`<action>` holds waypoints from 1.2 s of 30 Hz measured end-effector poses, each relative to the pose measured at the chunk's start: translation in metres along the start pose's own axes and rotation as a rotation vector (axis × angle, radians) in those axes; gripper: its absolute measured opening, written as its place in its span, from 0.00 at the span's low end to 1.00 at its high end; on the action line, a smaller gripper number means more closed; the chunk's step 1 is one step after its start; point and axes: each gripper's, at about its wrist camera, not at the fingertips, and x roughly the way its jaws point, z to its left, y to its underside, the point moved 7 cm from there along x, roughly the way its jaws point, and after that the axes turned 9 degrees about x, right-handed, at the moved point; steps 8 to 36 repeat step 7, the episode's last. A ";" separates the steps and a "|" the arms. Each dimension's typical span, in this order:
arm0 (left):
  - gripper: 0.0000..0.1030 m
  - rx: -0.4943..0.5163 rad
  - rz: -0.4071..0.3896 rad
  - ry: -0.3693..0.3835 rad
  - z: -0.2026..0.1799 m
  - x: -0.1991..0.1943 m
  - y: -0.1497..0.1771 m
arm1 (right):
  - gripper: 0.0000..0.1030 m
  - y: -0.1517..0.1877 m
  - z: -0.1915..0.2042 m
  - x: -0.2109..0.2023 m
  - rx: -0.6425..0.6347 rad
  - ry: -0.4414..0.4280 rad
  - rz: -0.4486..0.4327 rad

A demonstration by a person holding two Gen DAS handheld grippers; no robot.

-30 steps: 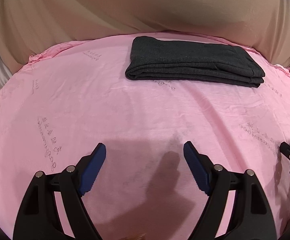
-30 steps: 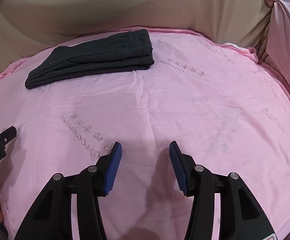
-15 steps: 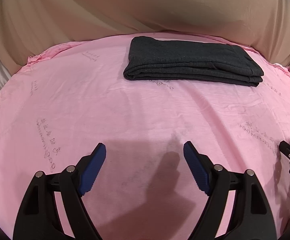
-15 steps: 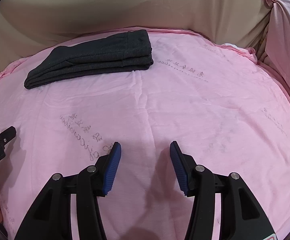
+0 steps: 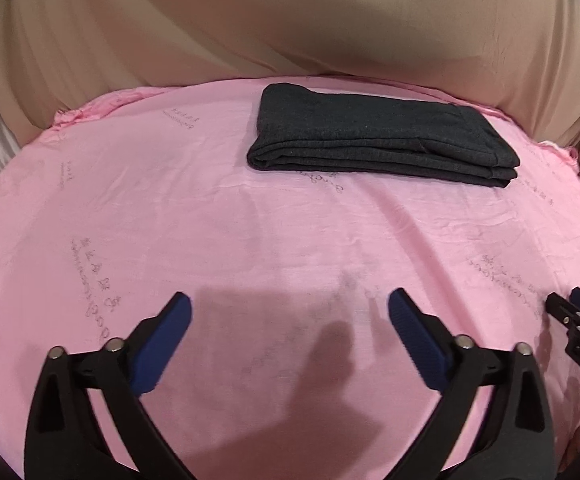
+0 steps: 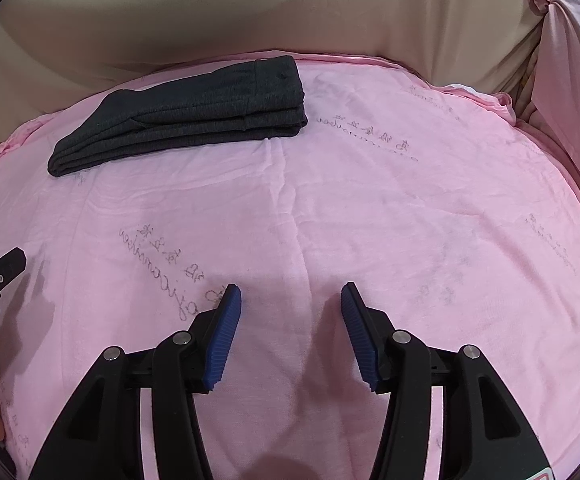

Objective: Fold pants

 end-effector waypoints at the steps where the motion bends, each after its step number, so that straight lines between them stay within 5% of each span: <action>1: 0.95 0.009 0.001 -0.026 0.000 0.000 0.000 | 0.53 0.000 0.000 0.000 0.000 -0.001 -0.001; 36: 0.95 0.020 -0.008 -0.034 -0.001 -0.003 -0.001 | 0.55 -0.002 -0.003 0.000 -0.003 -0.005 -0.005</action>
